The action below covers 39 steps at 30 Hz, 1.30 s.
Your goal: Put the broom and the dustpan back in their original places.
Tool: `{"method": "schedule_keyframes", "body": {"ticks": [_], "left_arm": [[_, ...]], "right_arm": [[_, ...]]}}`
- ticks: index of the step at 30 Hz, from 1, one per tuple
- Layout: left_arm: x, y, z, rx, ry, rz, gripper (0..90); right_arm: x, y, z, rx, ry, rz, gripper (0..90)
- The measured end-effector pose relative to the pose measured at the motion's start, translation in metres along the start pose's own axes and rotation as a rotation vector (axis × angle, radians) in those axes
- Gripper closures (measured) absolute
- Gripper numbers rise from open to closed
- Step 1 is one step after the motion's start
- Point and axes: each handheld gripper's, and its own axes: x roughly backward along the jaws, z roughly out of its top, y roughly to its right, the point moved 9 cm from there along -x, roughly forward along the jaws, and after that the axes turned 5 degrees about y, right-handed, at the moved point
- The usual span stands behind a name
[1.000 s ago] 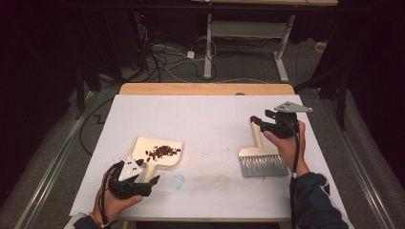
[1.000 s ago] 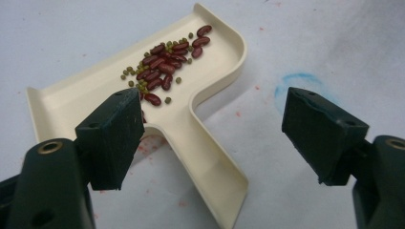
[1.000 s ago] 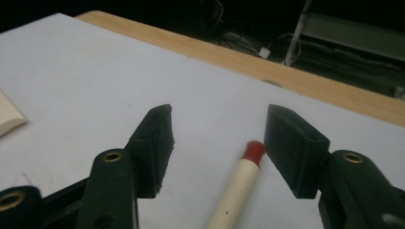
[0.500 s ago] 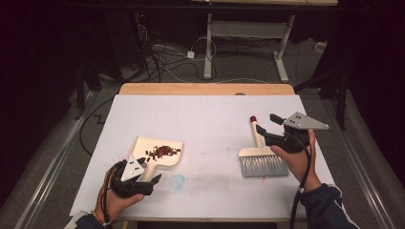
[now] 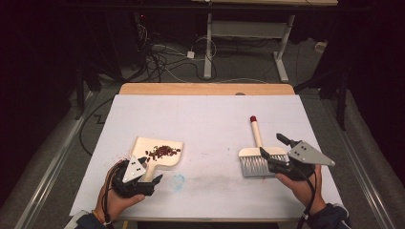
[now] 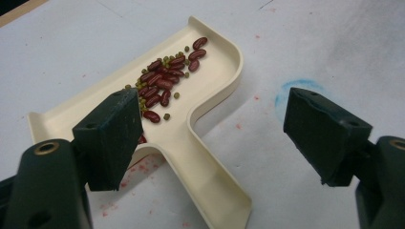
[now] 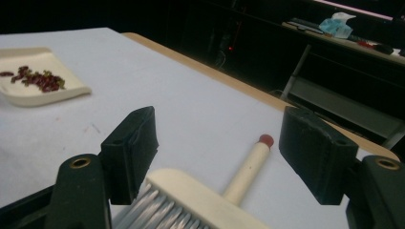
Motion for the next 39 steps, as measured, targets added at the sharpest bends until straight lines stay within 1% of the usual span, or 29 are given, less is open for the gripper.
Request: {"method": "schedule_keyframes", "body": {"ticks": [1,2,3,5,7,8,9,10,12,15,21,23,25,32,34,36,39], "left_arm": [[0.000,0.000,0.000,0.000,0.003,0.001,20.4],[0.001,-0.001,0.001,-0.002,0.005,0.004,20.4],[0.001,-0.001,0.001,-0.002,0.007,0.005,20.4],[0.002,0.000,0.001,-0.006,0.012,0.007,19.9],[0.004,0.001,0.003,-0.011,0.026,0.012,19.8],[0.005,0.001,0.002,-0.014,0.031,0.010,19.8],[0.007,0.001,0.002,-0.017,0.028,0.013,19.8],[0.007,0.001,0.001,-0.014,0.030,0.015,19.8],[0.007,-0.001,0.002,-0.001,0.039,0.016,19.7],[0.007,-0.001,0.003,-0.009,0.038,0.017,19.7],[0.006,-0.002,0.002,-0.002,0.034,0.022,19.7],[0.006,-0.002,0.002,0.001,0.035,0.021,19.7],[0.006,-0.002,0.002,-0.002,0.032,0.023,19.7],[0.006,-0.002,0.002,0.003,0.035,0.024,19.7],[0.007,-0.003,0.002,-0.001,0.030,0.027,19.7],[0.008,-0.004,0.002,0.002,0.031,0.032,19.7],[0.009,-0.006,0.002,0.012,0.039,0.036,19.7]], "right_arm": [[0.003,-0.001,-0.003,0.020,-0.006,-0.005,29.9],[0.005,-0.002,-0.005,0.020,-0.003,-0.007,29.9],[0.008,-0.003,-0.009,-0.005,-0.004,0.002,29.4],[0.011,-0.005,-0.017,-0.033,-0.023,0.013,28.7],[0.013,-0.007,-0.027,-0.016,-0.056,0.013,28.3],[0.013,-0.007,-0.030,-0.005,-0.072,0.002,27.6],[0.014,-0.007,-0.033,-0.008,-0.088,-0.012,25.8],[0.015,-0.007,-0.034,-0.007,-0.094,-0.015,25.1],[0.016,-0.007,-0.033,-0.001,-0.087,-0.017,25.2],[0.015,-0.007,-0.031,0.000,-0.079,-0.021,25.0],[0.013,-0.008,-0.032,0.003,-0.079,-0.011,24.5],[0.013,-0.009,-0.032,0.020,-0.083,-0.020,24.5],[0.014,-0.010,-0.031,0.026,-0.081,-0.021,24.6],[0.013,-0.011,-0.031,0.017,-0.075,-0.013,24.6],[0.013,-0.011,-0.030,0.016,-0.071,-0.012,24.6],[0.013,-0.011,-0.030,0.017,-0.074,-0.019,24.6],[0.013,-0.012,-0.029,0.019,-0.070,-0.015,24.6]]}}
